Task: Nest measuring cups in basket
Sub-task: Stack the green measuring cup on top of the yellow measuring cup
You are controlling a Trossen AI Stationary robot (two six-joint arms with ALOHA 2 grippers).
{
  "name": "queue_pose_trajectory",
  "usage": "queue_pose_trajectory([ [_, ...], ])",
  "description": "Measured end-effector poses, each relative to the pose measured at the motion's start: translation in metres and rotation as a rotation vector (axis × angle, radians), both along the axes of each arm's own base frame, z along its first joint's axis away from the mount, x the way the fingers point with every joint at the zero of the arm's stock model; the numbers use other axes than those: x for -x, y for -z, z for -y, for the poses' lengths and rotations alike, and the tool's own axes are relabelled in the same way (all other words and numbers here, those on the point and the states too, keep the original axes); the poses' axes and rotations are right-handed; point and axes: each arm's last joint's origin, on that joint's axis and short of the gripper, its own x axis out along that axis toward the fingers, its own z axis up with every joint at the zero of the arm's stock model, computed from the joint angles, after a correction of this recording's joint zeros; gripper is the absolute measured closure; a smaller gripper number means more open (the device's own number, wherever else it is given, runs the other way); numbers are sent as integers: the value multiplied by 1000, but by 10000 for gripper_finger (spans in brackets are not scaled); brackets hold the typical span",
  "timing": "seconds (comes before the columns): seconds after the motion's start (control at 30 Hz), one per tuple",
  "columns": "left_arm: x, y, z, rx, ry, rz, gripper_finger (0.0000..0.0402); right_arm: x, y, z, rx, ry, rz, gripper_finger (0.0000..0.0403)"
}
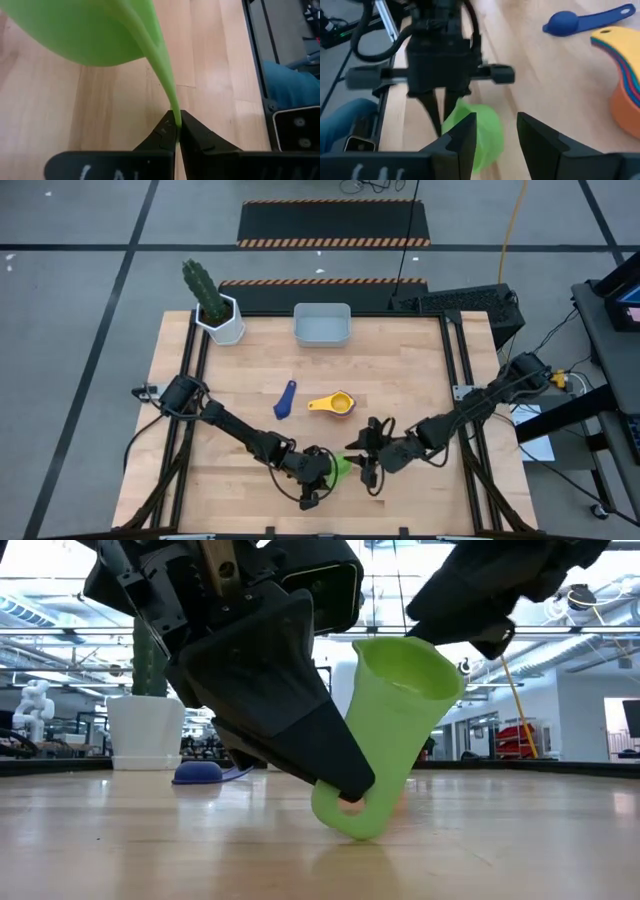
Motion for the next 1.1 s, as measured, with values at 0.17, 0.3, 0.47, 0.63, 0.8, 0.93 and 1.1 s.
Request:
queue_pose_trajectory([
  [0.17, 0, 0, 0, 1, 5, 0, 396, -2, 2, 2, -61, -64, -41, 259],
  [0.3, 0, 0, 0, -5, 12, 3, 396, -3, 7, 1, -55, -76, -60, 259],
  [0.47, 0, 0, 0, -4, 15, 4, 396, -6, 13, 3, -27, -87, -76, 266],
  [0.63, 0, 0, 0, -4, 16, 3, 396, -5, 10, 3, -21, -106, -69, 294],
  [0.8, 0, 0, 0, -4, 17, 3, 396, -6, 10, 2, -26, -120, -67, 337],
  [0.93, 0, 0, 0, -4, 16, 2, 396, -6, 10, 3, -21, -121, -67, 380],
  [1.1, -1, 1, -4, -2, -4, -11, 374, -6, 9, 3, -26, -141, -70, 394],
])
